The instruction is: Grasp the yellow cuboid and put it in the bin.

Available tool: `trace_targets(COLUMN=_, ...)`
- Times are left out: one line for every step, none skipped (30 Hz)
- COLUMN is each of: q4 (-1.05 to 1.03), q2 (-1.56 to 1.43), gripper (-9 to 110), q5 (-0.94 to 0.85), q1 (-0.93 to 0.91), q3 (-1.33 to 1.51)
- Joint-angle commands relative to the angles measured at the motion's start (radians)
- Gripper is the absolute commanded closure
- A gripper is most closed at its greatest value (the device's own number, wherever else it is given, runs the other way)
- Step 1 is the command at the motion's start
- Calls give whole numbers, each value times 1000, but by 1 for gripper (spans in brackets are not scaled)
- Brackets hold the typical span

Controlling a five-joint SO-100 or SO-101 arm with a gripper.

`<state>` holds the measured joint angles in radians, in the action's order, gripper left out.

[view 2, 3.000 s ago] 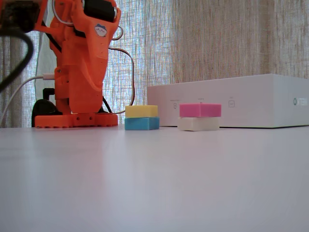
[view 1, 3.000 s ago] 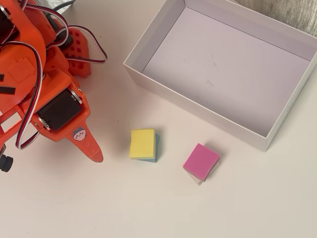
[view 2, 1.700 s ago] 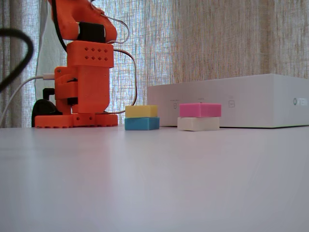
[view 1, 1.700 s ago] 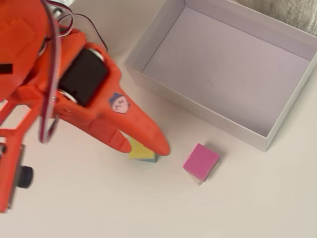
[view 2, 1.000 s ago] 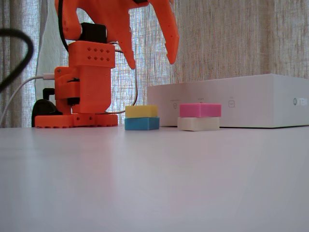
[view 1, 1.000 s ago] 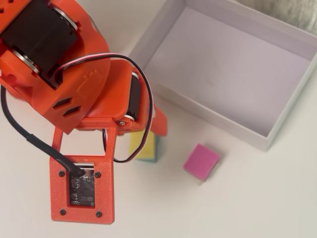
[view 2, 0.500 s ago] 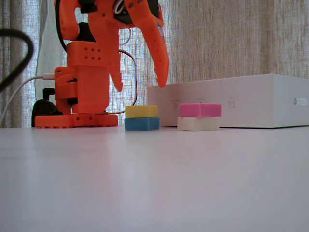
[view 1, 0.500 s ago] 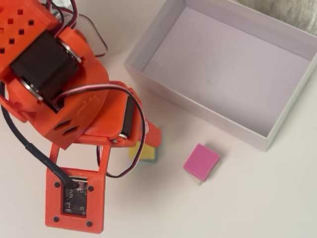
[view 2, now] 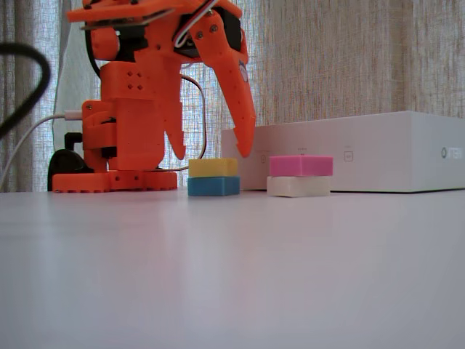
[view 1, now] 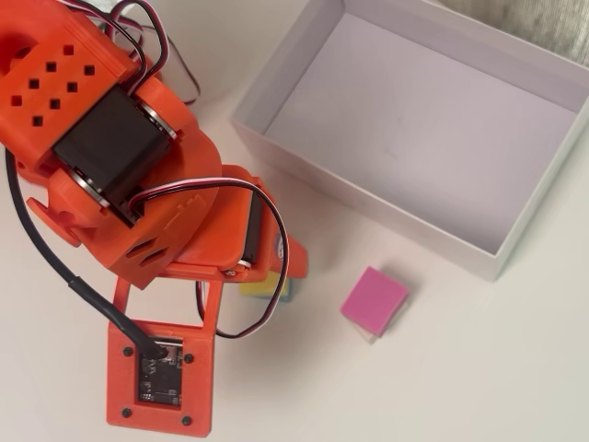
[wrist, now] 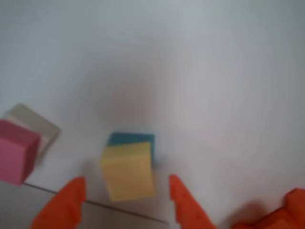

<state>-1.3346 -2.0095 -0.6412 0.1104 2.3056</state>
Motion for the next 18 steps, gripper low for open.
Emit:
trace_targets(q4=18, q2=-3, gripper=81, q5=-2, q1=3, q3=5)
trace_targets(q4=25, q2=0, gripper=82, q5=-2, q1=3, q3=6)
trace_targets(q4=29, q2=-3, gripper=82, q5=-2, q1=3, q3=11)
trace_targets(q4=32, q2=-8, gripper=82, q5=-2, q1=5, q3=14)
trace_targets(q4=35, q2=-9, gripper=83, q5=-2, q1=6, q3=18)
trace_targets(q4=38, q2=-11, gripper=84, q5=-2, q1=8, q3=21)
trace_targets(q4=41, q2=-11, gripper=84, q5=-2, q1=9, q3=26)
trace_targets(q4=44, q2=-11, gripper=85, q5=-2, q1=12, q3=28)
trace_targets(q4=48, q2=-11, gripper=85, q5=-2, q1=14, q3=28)
trace_targets(q4=49, q2=-11, gripper=85, q5=-2, q1=15, q3=28)
trace_targets(q4=49, q2=-14, gripper=85, q5=-2, q1=17, q3=28)
trace_targets(q4=52, q2=-17, gripper=85, q5=-2, q1=17, q3=28)
trace_targets(q4=54, q2=-20, gripper=85, q5=-2, q1=17, q3=28)
trace_targets(q4=57, q2=-20, gripper=85, q5=-2, q1=17, q3=29)
trace_targets(q4=58, q2=-15, gripper=85, q5=-2, q1=17, q3=29)
trace_targets(q4=58, q2=-12, gripper=86, q5=-2, q1=18, q3=29)
trace_targets(q4=60, q2=-12, gripper=86, q5=-2, q1=18, q3=29)
trace_targets(q4=63, q2=-11, gripper=86, q5=-2, q1=18, q3=29)
